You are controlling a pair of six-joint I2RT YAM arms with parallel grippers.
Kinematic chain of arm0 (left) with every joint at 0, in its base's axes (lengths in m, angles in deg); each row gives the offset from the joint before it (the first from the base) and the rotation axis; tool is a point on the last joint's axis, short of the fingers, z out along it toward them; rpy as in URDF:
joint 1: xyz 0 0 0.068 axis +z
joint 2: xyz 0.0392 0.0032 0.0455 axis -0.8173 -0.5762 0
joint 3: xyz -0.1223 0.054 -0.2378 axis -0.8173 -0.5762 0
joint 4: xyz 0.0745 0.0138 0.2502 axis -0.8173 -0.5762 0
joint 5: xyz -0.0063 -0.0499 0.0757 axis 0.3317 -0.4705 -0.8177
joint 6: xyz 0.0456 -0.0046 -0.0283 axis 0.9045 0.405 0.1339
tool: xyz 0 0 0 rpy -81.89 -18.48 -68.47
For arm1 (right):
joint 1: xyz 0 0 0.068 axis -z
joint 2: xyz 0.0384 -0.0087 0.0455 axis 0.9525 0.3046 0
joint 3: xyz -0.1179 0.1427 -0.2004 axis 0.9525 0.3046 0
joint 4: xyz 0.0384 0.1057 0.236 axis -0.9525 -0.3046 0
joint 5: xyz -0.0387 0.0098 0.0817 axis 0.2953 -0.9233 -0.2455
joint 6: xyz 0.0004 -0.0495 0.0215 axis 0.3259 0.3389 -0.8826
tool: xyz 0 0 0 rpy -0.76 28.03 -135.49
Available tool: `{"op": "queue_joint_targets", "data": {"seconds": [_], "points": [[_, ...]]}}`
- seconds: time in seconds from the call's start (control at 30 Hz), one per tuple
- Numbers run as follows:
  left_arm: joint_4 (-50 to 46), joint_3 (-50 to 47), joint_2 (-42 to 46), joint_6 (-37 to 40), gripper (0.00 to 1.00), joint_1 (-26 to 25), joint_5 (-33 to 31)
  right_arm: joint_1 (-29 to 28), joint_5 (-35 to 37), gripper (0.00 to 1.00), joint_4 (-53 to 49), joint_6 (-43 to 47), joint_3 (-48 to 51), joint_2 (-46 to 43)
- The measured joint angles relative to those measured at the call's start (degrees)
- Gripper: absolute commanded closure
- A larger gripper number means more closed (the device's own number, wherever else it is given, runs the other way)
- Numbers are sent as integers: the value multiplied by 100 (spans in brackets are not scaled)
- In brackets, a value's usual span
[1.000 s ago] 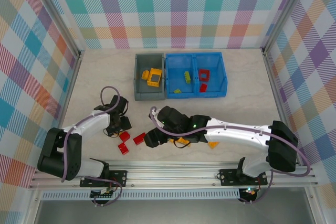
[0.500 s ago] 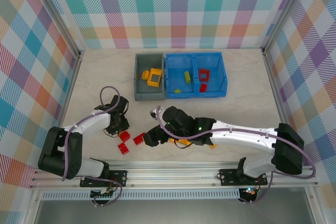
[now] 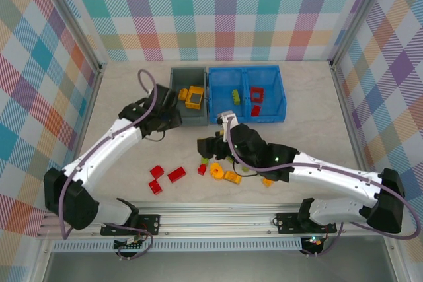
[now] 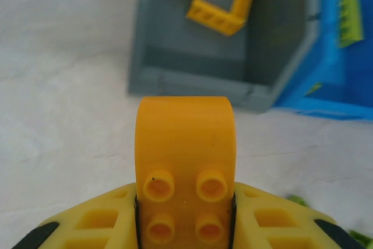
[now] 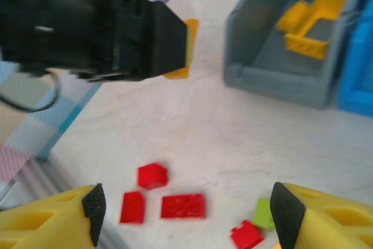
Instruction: Sort the legos into containers by color
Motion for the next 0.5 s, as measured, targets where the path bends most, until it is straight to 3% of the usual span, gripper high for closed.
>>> {"op": "queue_joint_targets", "data": {"seconds": [0.27,0.5], "points": [[-483,2074,-2225,446,69,-61,-424,426,275,24,-214,-15,-293,48],[-855,3167,-3742,619,67,48,-885,505,168,23,-267,-9,-293,33]]}}
